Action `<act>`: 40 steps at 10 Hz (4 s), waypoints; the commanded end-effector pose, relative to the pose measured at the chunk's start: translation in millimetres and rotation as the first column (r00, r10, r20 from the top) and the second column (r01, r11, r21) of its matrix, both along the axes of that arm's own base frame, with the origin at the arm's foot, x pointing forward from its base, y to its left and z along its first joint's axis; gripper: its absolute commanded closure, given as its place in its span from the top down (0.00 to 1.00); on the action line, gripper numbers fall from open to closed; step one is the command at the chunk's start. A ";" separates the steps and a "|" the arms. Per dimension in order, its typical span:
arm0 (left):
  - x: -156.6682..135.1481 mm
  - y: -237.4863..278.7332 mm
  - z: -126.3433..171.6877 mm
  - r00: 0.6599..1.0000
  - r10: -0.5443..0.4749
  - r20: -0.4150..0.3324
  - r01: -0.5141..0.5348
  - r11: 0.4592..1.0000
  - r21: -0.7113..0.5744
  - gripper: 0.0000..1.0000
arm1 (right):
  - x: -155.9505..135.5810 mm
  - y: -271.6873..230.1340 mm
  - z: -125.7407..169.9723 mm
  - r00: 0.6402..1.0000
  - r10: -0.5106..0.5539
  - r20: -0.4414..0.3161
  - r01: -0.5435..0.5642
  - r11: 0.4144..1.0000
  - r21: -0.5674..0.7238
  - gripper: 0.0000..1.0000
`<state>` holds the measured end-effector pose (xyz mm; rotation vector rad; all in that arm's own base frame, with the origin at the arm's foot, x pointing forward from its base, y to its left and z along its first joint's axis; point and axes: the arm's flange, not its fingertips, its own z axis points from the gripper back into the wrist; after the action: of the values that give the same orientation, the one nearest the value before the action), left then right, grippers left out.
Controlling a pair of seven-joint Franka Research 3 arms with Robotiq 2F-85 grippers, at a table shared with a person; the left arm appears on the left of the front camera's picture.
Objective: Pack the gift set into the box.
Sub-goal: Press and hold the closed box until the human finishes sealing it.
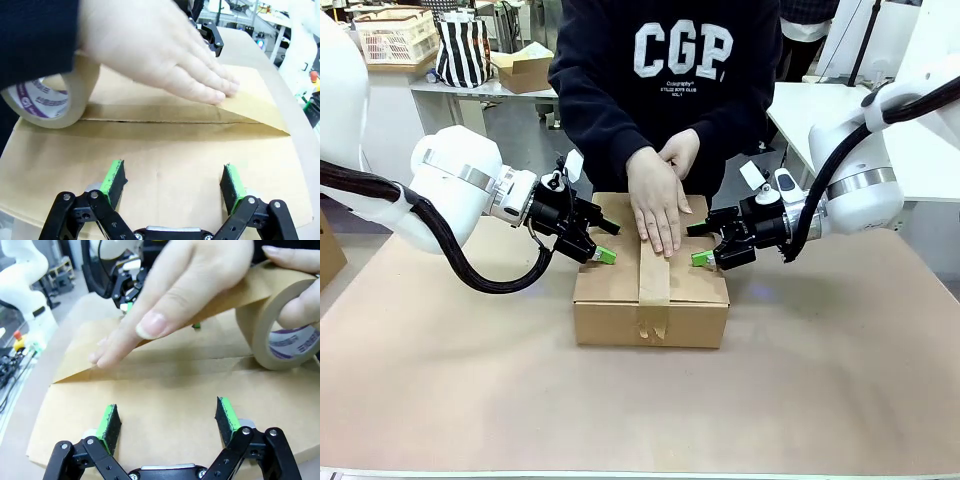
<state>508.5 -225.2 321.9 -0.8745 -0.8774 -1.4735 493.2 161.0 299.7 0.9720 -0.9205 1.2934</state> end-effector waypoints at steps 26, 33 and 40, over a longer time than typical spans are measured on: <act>-0.2 1.2 -5.3 1.000 -0.002 -0.001 0.002 1.000 0.005 1.00 | -0.5 -0.9 -2.9 1.000 -0.004 -0.004 0.004 1.000 -0.007 1.00; -0.2 1.2 -5.3 1.000 -0.002 -0.001 0.002 1.000 0.005 1.00 | -0.5 -0.9 -2.9 1.000 -0.004 -0.004 0.004 1.000 -0.007 1.00; -0.2 1.2 -5.3 1.000 -0.002 -0.001 0.002 1.000 0.005 1.00 | -0.5 -0.9 -2.9 1.000 -0.004 -0.004 0.004 1.000 -0.007 1.00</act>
<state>508.5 -225.0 321.0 -0.8754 -0.8760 -1.4724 493.2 160.9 299.1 0.9725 -0.9196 1.2927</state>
